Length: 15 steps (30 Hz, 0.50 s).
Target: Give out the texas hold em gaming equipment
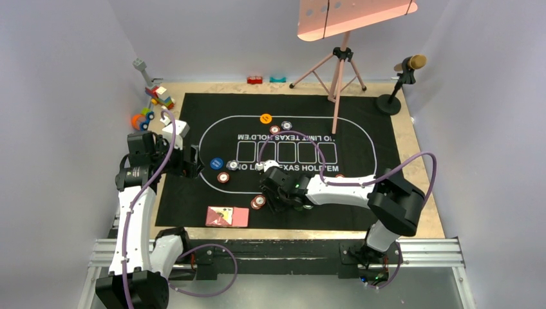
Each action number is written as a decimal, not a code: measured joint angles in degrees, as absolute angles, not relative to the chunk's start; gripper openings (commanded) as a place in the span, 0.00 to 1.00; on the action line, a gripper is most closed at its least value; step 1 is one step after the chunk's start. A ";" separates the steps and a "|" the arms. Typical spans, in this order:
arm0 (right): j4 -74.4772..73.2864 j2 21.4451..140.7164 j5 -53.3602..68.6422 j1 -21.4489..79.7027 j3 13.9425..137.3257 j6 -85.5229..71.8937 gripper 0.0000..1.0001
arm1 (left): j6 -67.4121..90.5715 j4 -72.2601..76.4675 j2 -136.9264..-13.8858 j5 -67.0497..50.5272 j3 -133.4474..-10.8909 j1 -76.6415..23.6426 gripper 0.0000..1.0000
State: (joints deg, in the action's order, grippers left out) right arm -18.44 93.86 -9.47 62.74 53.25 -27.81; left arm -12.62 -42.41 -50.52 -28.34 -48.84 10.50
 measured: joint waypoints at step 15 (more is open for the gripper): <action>-19.40 95.02 -9.50 62.22 54.78 -27.00 0.00 | -12.62 -42.41 -50.50 -28.34 -48.84 10.50 1.00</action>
State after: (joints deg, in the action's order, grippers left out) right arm -19.40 95.02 -9.50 62.22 54.78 -27.00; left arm -12.62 -42.41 -50.50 -28.34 -48.84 10.50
